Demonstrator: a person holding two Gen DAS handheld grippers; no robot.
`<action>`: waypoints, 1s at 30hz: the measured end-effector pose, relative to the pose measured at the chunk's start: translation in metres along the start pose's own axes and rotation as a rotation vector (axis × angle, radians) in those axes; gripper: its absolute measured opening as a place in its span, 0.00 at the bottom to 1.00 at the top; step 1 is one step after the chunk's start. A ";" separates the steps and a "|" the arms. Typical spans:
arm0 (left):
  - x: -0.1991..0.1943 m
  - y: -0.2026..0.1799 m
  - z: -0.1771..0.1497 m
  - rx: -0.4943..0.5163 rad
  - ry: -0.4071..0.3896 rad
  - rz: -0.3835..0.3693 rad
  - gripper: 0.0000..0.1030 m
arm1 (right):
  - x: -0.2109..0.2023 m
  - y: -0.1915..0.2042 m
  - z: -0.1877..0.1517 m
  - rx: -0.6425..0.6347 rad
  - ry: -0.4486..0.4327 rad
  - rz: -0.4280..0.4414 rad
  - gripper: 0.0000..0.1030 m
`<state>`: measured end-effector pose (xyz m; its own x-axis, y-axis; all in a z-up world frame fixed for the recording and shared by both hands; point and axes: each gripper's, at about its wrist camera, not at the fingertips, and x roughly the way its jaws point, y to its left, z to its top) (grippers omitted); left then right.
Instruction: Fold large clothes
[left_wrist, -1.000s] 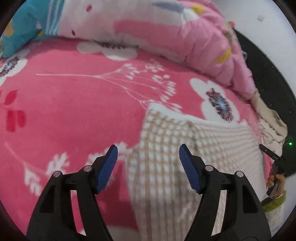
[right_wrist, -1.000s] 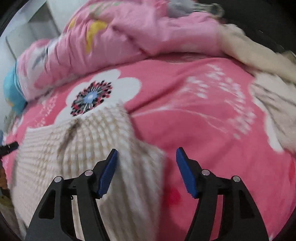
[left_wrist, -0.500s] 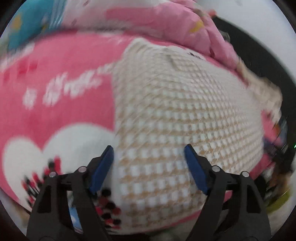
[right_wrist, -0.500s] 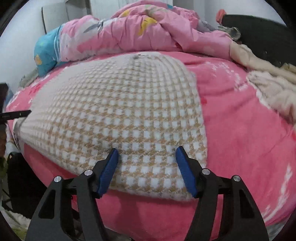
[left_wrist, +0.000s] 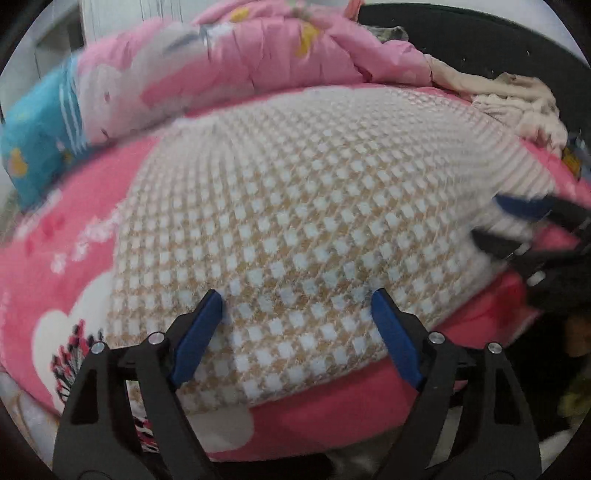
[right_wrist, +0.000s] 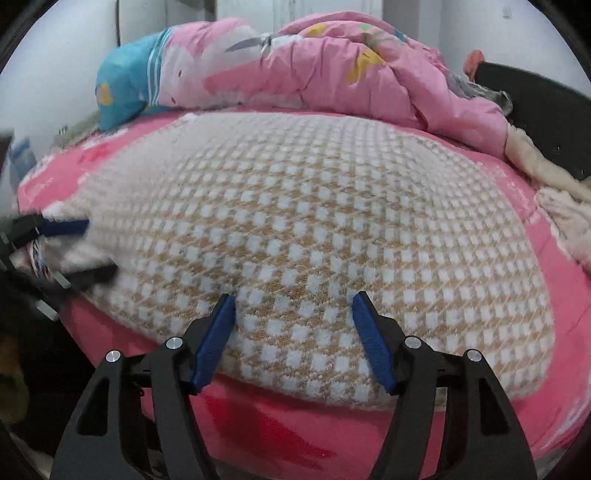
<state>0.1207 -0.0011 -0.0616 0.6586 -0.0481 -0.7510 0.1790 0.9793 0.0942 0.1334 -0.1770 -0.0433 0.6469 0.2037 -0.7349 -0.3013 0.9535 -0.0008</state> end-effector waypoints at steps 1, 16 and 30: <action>-0.004 -0.003 0.001 0.003 -0.004 0.014 0.80 | -0.006 0.001 0.004 0.004 0.003 -0.013 0.62; 0.008 0.013 0.013 -0.140 0.029 -0.045 0.82 | -0.033 0.011 0.037 -0.061 -0.085 0.024 0.68; 0.004 0.016 0.009 -0.185 0.032 -0.064 0.82 | 0.000 -0.033 0.078 0.007 -0.084 -0.072 0.80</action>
<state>0.1332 0.0122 -0.0572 0.6260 -0.1080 -0.7723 0.0801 0.9940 -0.0741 0.1980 -0.1914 0.0097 0.7233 0.1519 -0.6736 -0.2471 0.9679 -0.0471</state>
